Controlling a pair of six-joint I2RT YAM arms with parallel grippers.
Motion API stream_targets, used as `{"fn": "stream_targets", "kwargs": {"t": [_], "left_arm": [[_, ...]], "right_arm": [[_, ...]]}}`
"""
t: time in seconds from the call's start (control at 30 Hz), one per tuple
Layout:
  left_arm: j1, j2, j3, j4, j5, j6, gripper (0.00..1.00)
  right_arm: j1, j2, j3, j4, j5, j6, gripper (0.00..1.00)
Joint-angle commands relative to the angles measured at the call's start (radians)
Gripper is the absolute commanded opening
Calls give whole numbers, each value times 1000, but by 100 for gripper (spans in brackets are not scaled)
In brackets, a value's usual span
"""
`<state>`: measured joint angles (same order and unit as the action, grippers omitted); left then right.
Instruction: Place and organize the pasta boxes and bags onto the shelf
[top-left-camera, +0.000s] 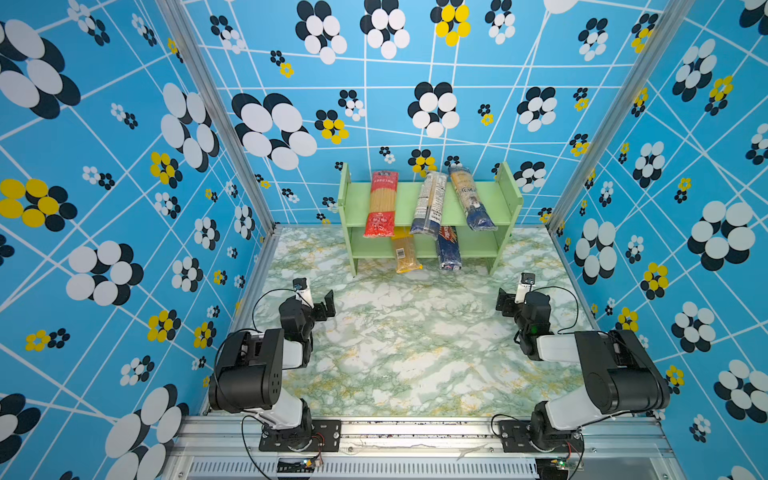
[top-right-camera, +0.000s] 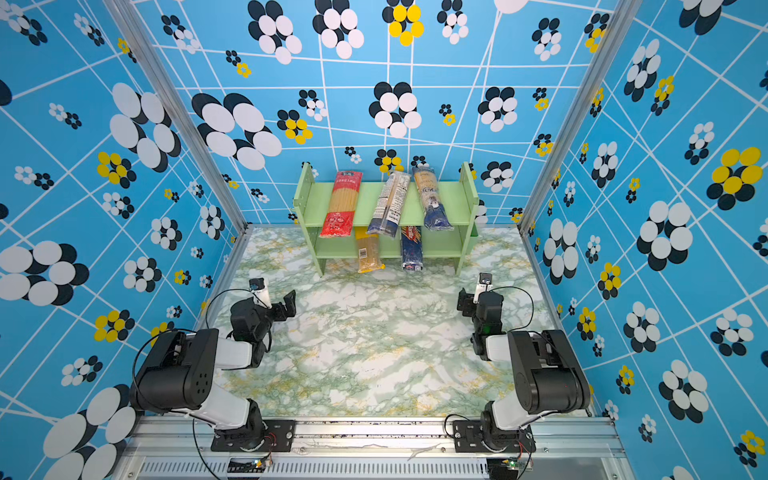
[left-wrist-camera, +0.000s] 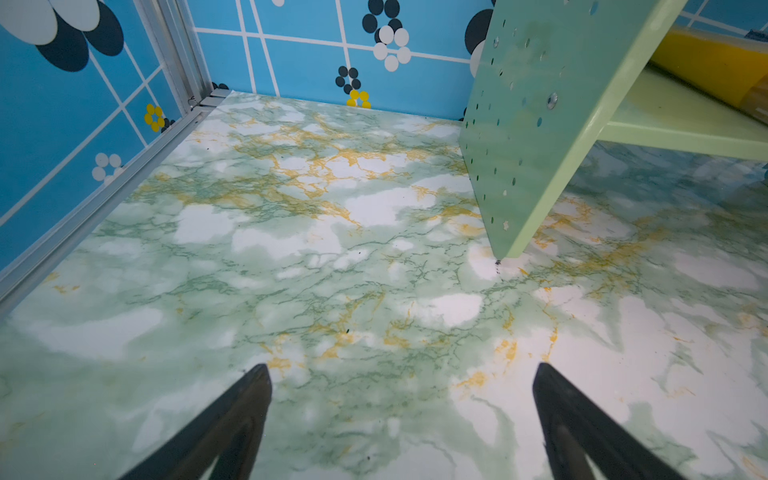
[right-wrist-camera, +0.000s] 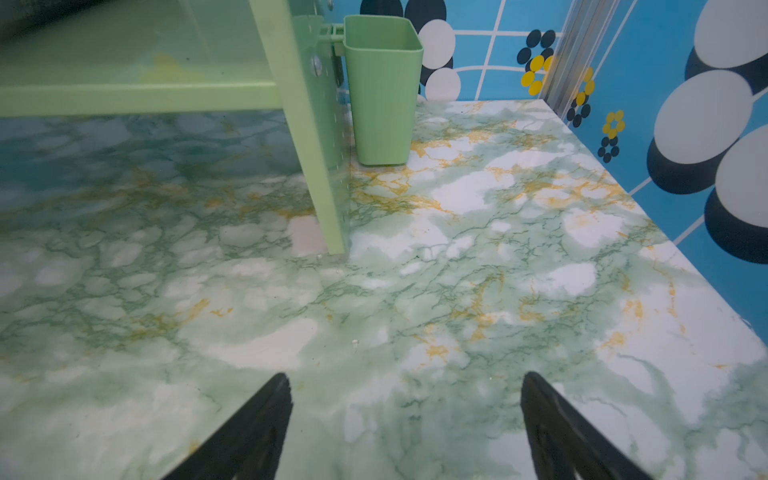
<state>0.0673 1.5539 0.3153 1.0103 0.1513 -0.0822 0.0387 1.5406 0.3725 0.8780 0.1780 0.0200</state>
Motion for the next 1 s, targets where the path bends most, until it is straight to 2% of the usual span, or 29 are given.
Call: {"fn": "stream_targets", "kwargs": {"t": [0.0,0.07,0.97], "left_arm": [[-64,-9,76,-114,-96,71,99],[-69,-10,77,-121,-108,75,99],[-69,-9,75,-117,-108,76,99]], "right_arm": [[-7,13,12,39,21,13,95],[-7,13,13,36,21,14,99],[-7,12,11,36,23,9,99]]}}
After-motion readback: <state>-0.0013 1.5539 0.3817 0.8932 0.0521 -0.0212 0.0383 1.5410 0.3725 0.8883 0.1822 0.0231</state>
